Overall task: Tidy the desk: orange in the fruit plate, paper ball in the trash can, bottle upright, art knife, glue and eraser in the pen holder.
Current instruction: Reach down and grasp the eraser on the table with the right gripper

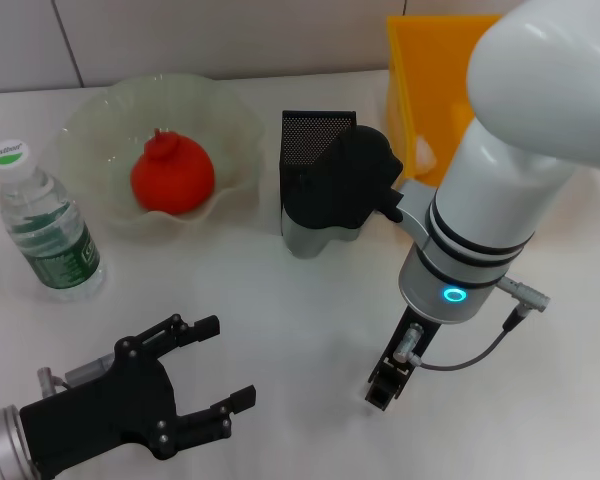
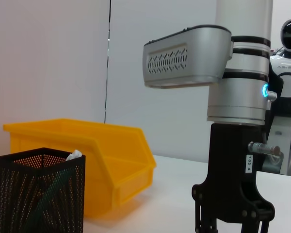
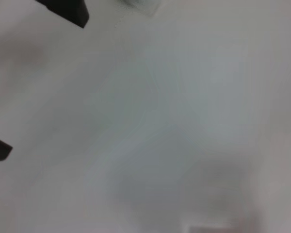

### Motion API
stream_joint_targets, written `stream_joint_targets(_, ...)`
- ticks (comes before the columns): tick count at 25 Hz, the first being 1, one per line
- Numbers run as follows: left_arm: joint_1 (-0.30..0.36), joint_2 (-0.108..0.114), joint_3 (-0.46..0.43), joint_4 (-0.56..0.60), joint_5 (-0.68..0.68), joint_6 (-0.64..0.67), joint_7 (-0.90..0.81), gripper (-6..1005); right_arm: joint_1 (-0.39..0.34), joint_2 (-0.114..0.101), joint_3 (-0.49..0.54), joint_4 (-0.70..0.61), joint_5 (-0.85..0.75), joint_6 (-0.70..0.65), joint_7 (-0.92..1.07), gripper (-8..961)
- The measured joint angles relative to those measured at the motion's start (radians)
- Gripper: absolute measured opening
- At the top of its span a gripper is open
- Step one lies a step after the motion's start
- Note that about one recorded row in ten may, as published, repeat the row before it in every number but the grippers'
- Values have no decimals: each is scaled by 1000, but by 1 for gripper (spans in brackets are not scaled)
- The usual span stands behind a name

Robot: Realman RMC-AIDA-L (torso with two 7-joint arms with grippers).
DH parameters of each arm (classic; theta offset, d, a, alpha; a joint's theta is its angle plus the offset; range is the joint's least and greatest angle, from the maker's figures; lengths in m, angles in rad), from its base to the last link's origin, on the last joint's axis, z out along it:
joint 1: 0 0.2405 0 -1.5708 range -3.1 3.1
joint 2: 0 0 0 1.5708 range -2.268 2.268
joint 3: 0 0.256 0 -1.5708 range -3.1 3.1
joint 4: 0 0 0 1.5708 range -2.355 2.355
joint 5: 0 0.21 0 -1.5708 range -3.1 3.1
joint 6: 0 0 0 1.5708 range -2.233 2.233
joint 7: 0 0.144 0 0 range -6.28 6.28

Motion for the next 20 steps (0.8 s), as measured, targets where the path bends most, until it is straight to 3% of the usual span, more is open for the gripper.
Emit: stream_joint_targets(20,1,0,0,0,0,5,0,834,7,0,-27,16,1,7,0,439)
